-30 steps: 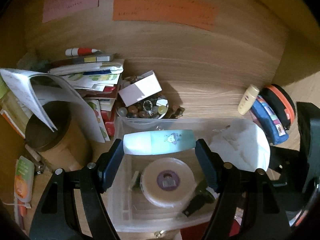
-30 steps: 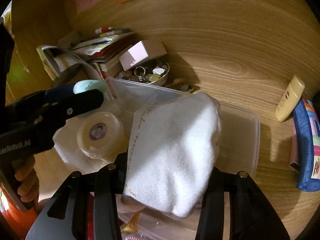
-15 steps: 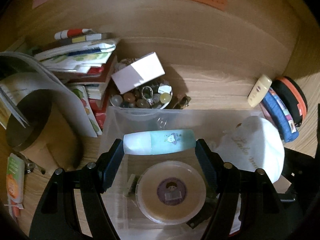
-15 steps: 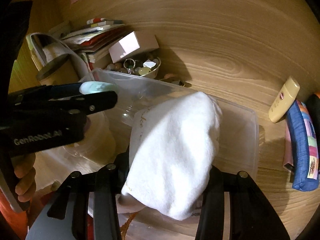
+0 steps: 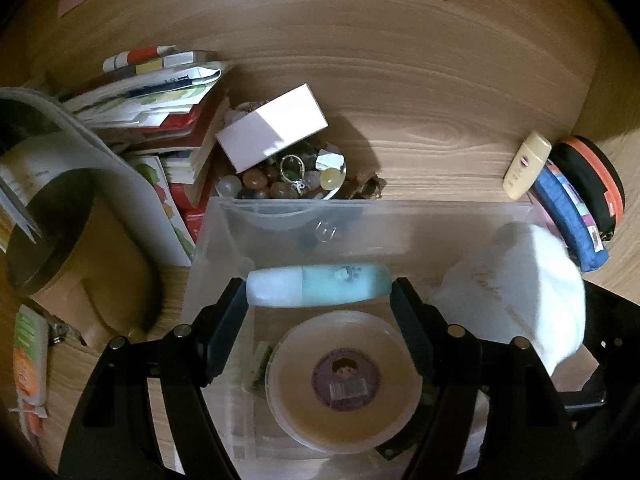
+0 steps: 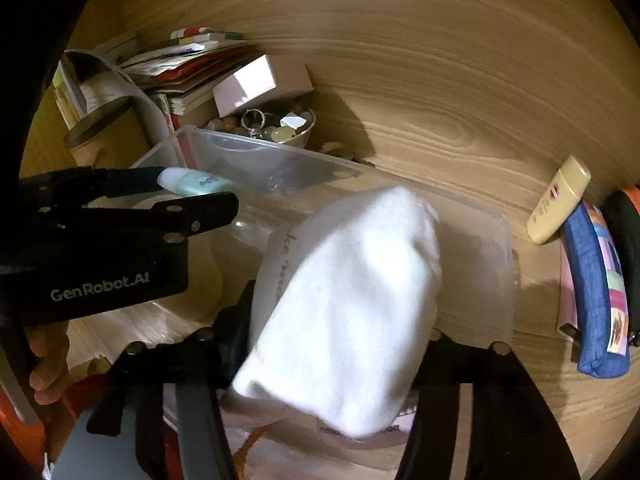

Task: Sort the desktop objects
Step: 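Carry the cloth pouch into the bin with the right gripper while the left gripper places the blue tube there, then grasp the bagged pink rope with the right gripper and lift it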

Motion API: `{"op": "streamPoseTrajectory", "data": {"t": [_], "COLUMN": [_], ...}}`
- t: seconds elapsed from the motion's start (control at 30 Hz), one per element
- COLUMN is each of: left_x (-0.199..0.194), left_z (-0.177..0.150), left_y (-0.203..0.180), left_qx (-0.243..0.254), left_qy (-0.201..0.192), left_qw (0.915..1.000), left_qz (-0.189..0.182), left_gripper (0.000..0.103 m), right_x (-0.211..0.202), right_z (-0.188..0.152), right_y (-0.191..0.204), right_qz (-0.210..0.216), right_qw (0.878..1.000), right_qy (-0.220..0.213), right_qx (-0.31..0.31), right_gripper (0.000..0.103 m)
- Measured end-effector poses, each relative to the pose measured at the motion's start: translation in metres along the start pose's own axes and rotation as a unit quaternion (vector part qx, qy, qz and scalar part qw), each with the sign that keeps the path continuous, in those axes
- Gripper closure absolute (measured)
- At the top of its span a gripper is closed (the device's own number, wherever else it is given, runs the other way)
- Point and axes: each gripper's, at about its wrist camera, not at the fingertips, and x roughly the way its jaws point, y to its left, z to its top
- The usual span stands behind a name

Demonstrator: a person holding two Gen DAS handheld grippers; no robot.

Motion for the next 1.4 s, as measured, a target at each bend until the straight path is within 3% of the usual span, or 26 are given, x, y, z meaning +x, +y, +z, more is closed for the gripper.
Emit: {"op": "streamPoseTrajectory", "data": {"t": [0.17, 0.23, 0.3, 0.43, 0.63, 0.77, 0.87, 1.4], "left_x": [-0.007, -0.01, -0.013, -0.023, -0.046, -0.067, -0.083, -0.134], "left_z": [-0.004, -0.004, -0.003, -0.001, 0.005, 0.004, -0.002, -0.055], "left_y": [-0.002, -0.003, -0.003, 0.0, 0.008, 0.008, 0.008, 0.015], "left_qx": [0.009, 0.011, 0.012, 0.008, -0.008, -0.003, 0.002, 0.025], "left_qy": [-0.011, -0.015, -0.022, -0.036, -0.056, -0.072, -0.083, -0.08], "left_qw": [0.9999, 0.9998, 0.9997, 0.9993, 0.9983, 0.9974, 0.9965, 0.9962], "left_qz": [-0.001, 0.0, 0.002, -0.003, -0.016, -0.006, -0.004, 0.021], "left_gripper": [0.021, 0.018, 0.016, 0.016, 0.014, 0.013, 0.007, 0.004], "right_x": [-0.003, -0.005, -0.009, -0.014, -0.031, -0.046, -0.06, -0.122], "right_z": [-0.001, -0.003, -0.004, -0.003, -0.002, -0.003, -0.007, -0.051], "right_y": [0.002, 0.009, 0.013, 0.017, 0.017, 0.019, 0.021, 0.023], "right_qz": [0.017, 0.001, -0.028, -0.027, -0.034, -0.043, -0.048, -0.08], "right_qw": [1.0, 1.0, 0.999, 0.999, 0.998, 0.997, 0.996, 0.993], "right_qy": [0.005, 0.002, -0.013, -0.022, -0.036, -0.053, -0.066, -0.078], "right_qx": [-0.002, -0.014, -0.024, -0.034, -0.039, -0.042, -0.041, -0.032], "right_gripper": [0.041, 0.032, 0.029, 0.023, 0.023, 0.022, 0.02, 0.02]}}
